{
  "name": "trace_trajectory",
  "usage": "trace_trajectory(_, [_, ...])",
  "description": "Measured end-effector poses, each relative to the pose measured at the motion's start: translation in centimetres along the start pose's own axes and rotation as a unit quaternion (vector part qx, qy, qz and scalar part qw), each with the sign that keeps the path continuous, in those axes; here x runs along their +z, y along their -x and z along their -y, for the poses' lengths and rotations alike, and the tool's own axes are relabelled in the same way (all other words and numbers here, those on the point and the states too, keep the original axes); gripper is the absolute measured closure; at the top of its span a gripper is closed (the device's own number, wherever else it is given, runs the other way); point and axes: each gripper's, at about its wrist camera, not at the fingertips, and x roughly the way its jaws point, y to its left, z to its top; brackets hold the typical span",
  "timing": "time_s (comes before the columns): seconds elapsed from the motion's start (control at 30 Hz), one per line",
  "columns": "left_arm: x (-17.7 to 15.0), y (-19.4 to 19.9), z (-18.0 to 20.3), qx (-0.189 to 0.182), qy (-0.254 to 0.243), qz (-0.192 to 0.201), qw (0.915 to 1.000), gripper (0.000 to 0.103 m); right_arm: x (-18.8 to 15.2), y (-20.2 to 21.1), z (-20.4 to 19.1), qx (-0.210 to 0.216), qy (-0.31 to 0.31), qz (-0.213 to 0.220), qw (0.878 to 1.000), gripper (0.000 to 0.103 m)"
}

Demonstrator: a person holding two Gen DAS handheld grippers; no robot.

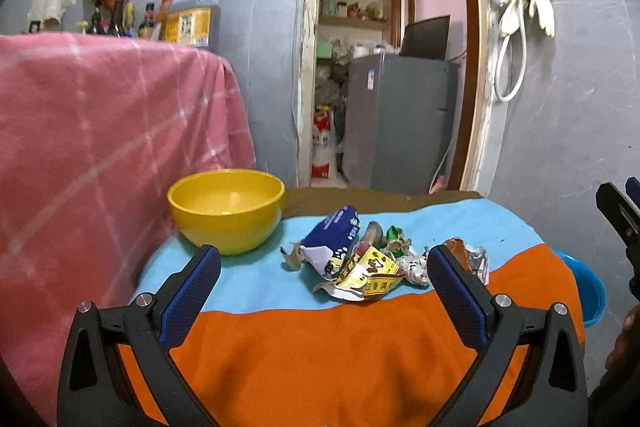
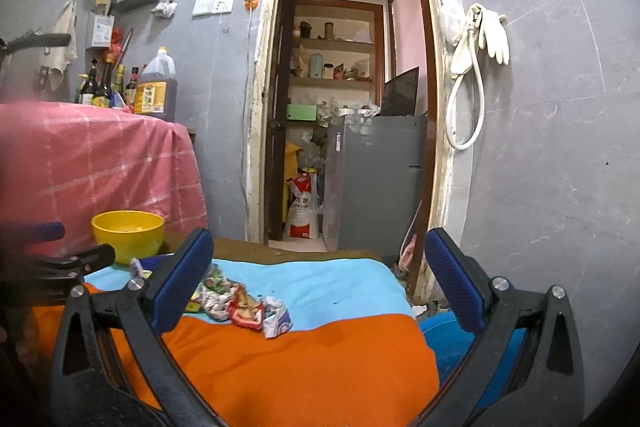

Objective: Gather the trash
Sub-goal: 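Move both tools toward the wrapper pile and open the right gripper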

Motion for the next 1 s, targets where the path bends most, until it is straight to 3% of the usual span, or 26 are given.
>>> trace_trajectory(0.23, [-0.4,-3.5,-0.2,0.000,0.011,-0.068,0.9976,0.002,-1.0,-3.6,0.4,0.008,0.008,-0.041,0.999,0.000])
trace_trajectory(0.5, [-0.6,-7.1,-0.7,-0.022,0.029,-0.134,0.9903,0.005,-3.1,-7.4,0.9,0.028,0.010,-0.136,0.990,0.000])
trace_trajectory(0.63, [-0.9,-9.1,-0.7,-0.051,0.031,-0.176,0.9827,0.008,-4.2,-9.4,1.3,0.045,0.001,-0.191,0.981,0.000])
trace_trajectory(0.77, [-1.0,-10.4,-0.6,-0.066,0.030,-0.197,0.9778,0.014,-5.4,-11.4,1.5,0.074,-0.015,-0.238,0.968,0.000])
trace_trajectory(0.9, [-0.5,-11.1,-1.0,-0.077,0.033,-0.202,0.9758,0.019,-6.4,-13.1,1.1,0.100,-0.023,-0.277,0.955,0.010])
trace_trajectory(1.0, [-0.4,-11.4,-1.1,-0.090,0.035,-0.205,0.9741,0.028,-6.7,-13.6,0.6,0.107,-0.016,-0.286,0.952,0.015])
